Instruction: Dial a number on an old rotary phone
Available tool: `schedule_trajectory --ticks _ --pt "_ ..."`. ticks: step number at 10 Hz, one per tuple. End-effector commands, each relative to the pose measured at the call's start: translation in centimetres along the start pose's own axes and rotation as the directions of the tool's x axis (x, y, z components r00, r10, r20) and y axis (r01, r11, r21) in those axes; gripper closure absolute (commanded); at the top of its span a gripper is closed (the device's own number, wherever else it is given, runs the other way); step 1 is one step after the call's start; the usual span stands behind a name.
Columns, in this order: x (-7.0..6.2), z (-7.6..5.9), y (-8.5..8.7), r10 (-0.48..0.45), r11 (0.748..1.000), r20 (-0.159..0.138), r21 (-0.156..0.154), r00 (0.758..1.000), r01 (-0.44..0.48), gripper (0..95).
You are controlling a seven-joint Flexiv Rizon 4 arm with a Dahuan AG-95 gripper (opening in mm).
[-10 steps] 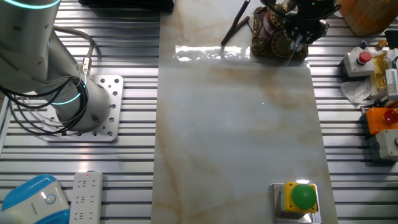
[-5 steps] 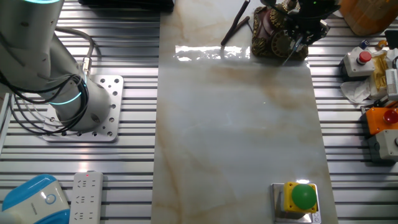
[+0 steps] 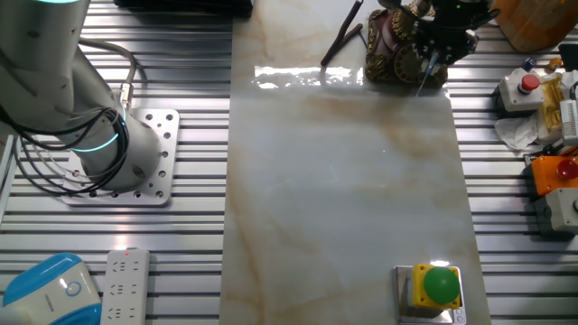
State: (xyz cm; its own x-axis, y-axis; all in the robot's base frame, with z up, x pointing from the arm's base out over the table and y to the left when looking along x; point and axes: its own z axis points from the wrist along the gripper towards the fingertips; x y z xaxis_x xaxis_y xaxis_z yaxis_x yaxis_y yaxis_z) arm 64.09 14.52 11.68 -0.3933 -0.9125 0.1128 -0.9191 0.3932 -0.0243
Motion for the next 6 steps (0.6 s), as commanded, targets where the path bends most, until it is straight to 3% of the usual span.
schedule_trajectory --ticks 1,6 --pt "-0.04 -0.02 0.07 -0.046 0.999 0.008 0.000 0.999 0.046 95.0" --pt "-0.04 -0.02 0.07 -0.090 0.996 0.005 0.010 0.996 0.090 95.0"
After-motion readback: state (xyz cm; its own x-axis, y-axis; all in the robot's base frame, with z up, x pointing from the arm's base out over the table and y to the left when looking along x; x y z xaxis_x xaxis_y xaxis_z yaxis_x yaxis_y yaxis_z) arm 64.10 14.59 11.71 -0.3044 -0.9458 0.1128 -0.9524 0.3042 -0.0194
